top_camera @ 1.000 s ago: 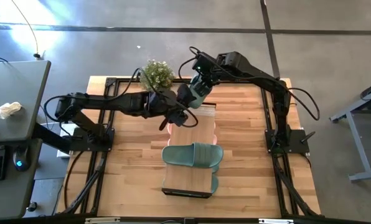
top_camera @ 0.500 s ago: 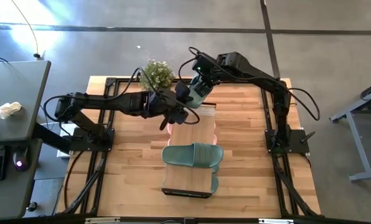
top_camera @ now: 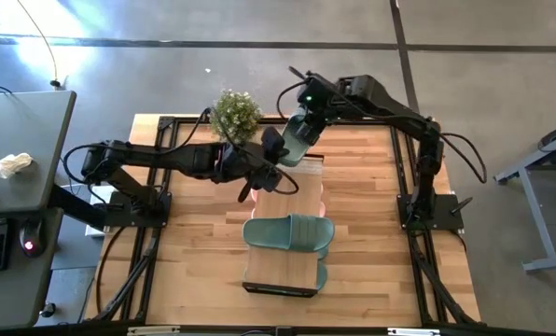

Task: Pick and place slides into the shelf
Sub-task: Put the green slide on the shelf aligned with the other green slide

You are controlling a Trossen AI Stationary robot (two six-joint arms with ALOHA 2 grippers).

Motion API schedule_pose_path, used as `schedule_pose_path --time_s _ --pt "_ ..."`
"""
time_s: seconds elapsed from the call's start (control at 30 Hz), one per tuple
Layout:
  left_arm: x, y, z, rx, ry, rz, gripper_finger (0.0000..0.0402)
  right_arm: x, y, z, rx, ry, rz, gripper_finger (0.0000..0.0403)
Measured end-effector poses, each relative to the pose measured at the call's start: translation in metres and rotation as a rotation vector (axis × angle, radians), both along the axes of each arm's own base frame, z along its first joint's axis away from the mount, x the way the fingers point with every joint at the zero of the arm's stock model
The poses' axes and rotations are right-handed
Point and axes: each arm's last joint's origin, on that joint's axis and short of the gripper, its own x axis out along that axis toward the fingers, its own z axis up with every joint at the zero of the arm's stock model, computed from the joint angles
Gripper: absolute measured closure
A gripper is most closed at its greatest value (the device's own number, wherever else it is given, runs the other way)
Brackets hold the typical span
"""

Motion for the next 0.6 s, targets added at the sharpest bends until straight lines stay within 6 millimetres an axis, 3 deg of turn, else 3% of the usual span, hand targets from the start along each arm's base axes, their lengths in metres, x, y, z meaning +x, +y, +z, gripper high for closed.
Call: schedule_pose_path --time_s 0.23,0.4,0.6 --pt "-0.002 -0.011 0.003 0.040 0.002 0.026 0.0342 -0.035 0.010 0.034 -0.001 -0.114 0.001 0.0231" --pt "-0.012 -0.026 0.013 0.042 -0.021 -0.007 0.0343 -0.083 0.005 0.065 0.036 -0.257 -0.045 0.0209" --pt "-0.039 -0.050 0.038 0.019 -0.084 -0.092 0.0343 -0.150 -0.007 0.090 0.263 -0.469 -0.086 0.0210"
